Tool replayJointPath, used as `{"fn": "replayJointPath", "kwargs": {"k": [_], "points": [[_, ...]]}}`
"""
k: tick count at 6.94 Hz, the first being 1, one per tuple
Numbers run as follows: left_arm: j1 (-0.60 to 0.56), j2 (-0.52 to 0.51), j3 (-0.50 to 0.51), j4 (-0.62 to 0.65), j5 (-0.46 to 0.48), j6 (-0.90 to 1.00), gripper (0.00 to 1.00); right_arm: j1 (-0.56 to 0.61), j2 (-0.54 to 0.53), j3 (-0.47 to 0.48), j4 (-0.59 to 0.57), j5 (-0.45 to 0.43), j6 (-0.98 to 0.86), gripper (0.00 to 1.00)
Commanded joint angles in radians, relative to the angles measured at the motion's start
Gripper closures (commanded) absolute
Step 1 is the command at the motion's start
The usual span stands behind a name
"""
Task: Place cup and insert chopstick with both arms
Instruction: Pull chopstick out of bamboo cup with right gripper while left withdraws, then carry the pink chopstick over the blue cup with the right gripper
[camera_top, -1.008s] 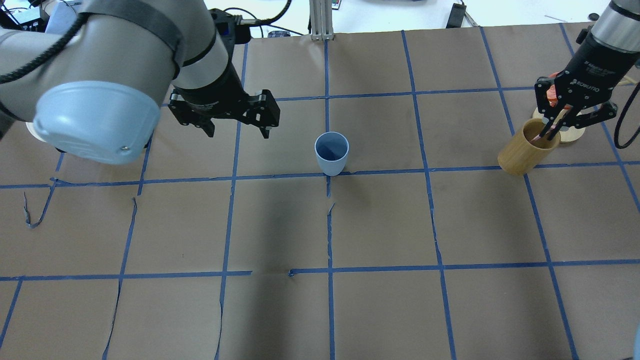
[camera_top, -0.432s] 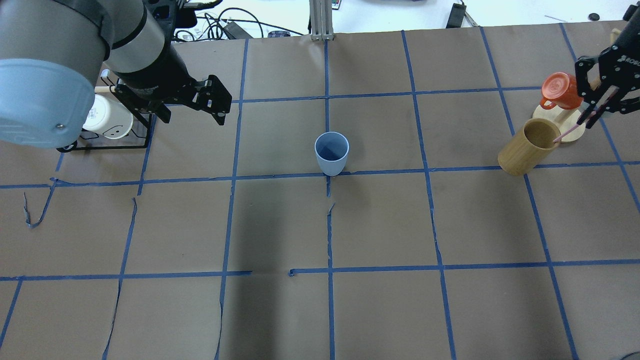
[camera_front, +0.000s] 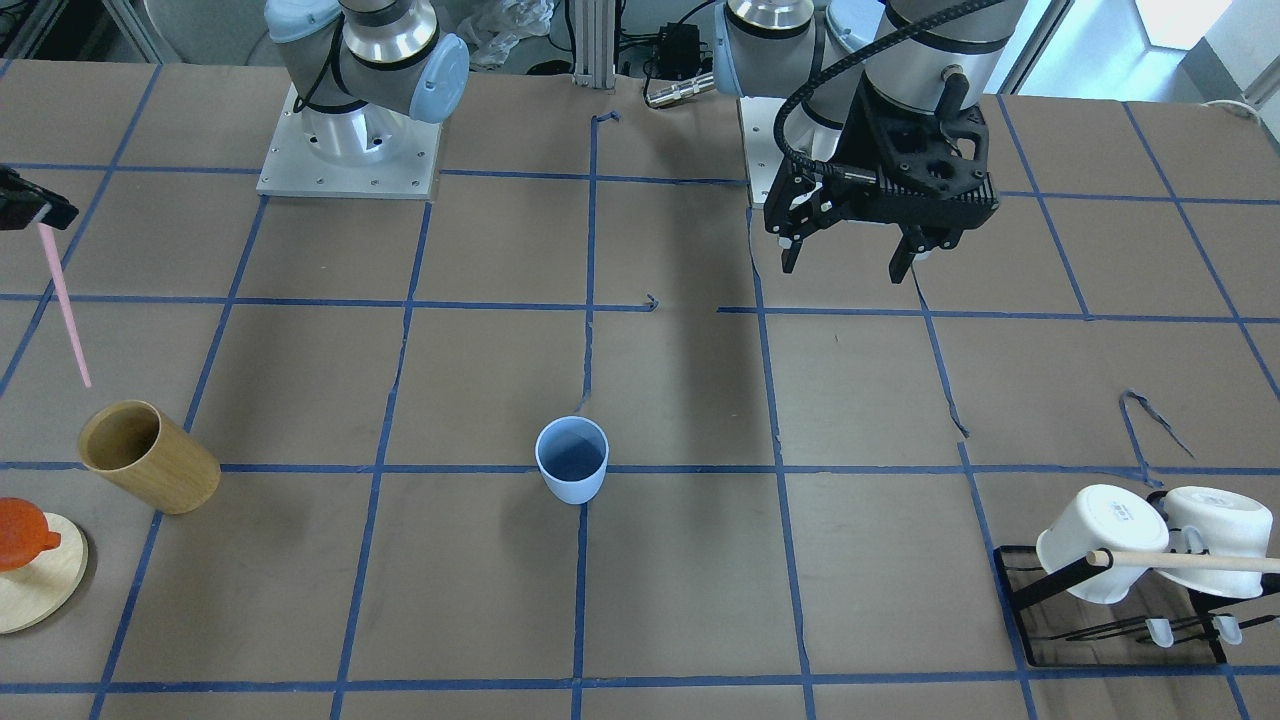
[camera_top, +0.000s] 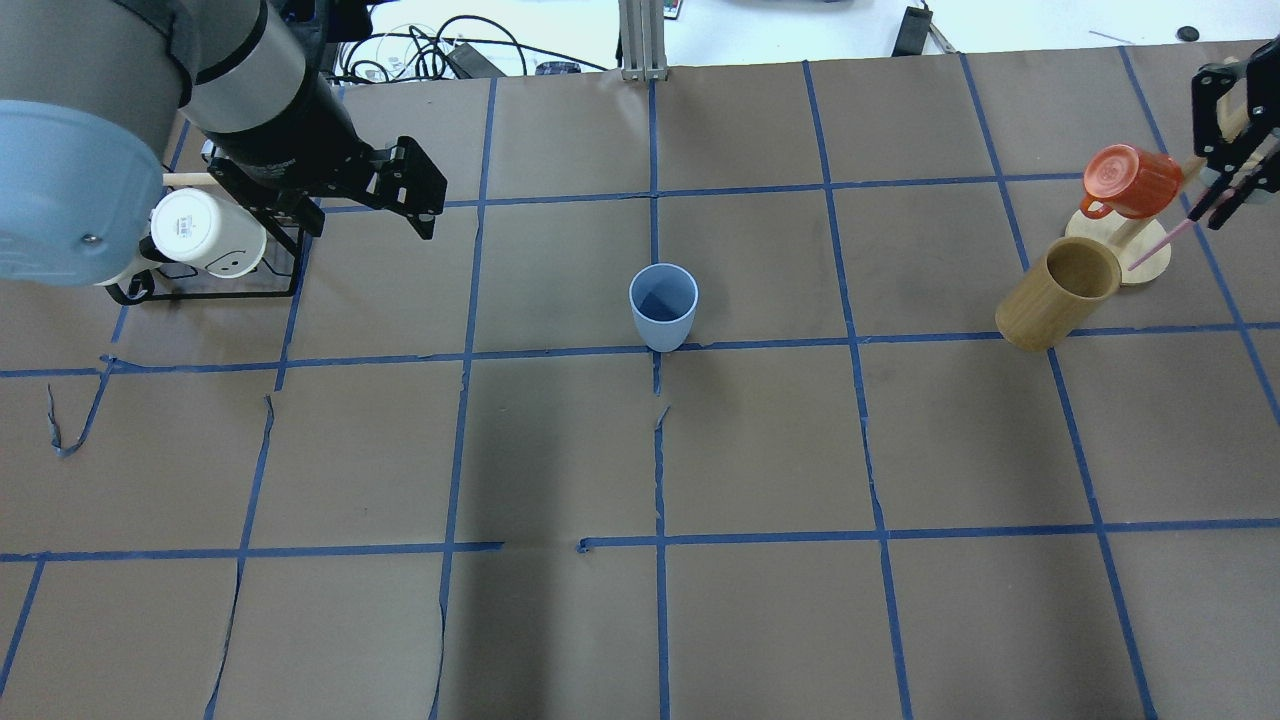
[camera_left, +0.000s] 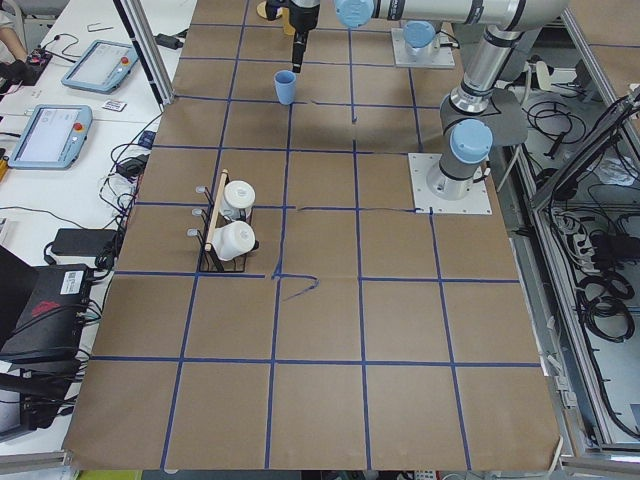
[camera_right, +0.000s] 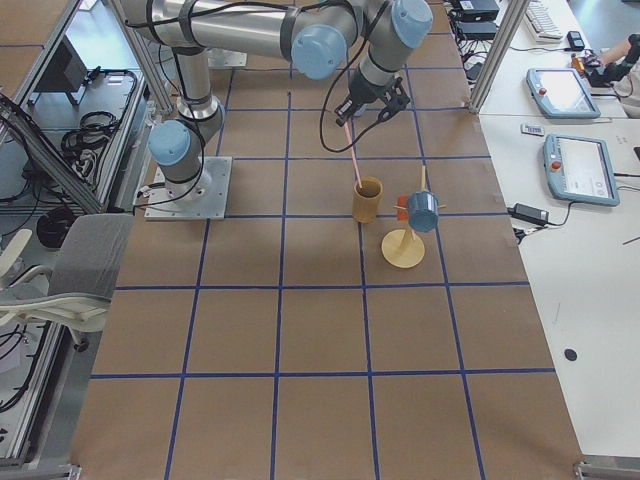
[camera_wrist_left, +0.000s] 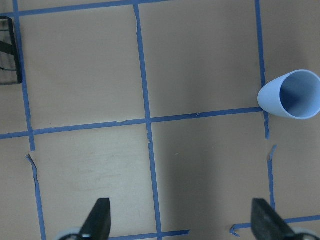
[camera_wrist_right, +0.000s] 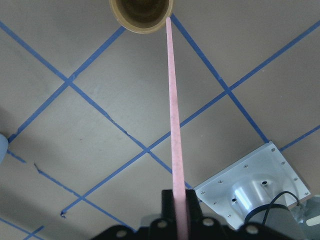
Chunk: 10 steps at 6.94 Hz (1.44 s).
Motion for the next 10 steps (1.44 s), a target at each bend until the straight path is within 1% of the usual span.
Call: {"fn": "replayJointPath", "kwargs": {"k": [1,2,3,4,5,6,7,8,9,10], "points": [[0.003,0.002,-0.008,0.0,-0.003,0.0,0.0,0.01,-0.009,-0.029,0.057,0.099,0.001,0.93],[0.002,0.005,-0.008,0.0,-0.001,0.0,0.0,0.034,-0.014,-0.03,0.062,0.171,0.006,0.94],[0.002,0.005,-0.009,0.0,-0.003,0.0,0.0,0.069,-0.009,-0.029,0.062,0.263,0.077,0.95],[0.003,0.005,-0.009,0.0,-0.003,0.0,0.0,0.1,0.0,-0.026,0.054,0.387,0.155,0.95],[0.003,0.005,-0.008,0.0,-0.006,0.0,0.0,0.114,0.02,-0.024,0.045,0.499,0.23,0.96],[0.003,0.005,-0.006,0.0,-0.006,0.0,0.0,0.117,0.044,-0.021,0.047,0.629,0.293,0.99],[0.003,0.007,-0.006,0.0,-0.006,0.0,0.0,0.137,0.059,0.015,0.051,0.711,0.338,1.0],[0.006,0.007,-0.006,0.0,-0.006,0.0,0.0,0.181,0.06,0.081,0.025,0.763,0.375,1.0],[0.006,0.007,-0.005,0.0,-0.006,0.0,0.0,0.241,0.061,0.118,-0.048,0.788,0.506,1.0],[0.006,0.007,-0.005,0.0,-0.007,0.0,0.0,0.293,0.064,0.146,-0.171,0.79,0.635,1.0]]}}
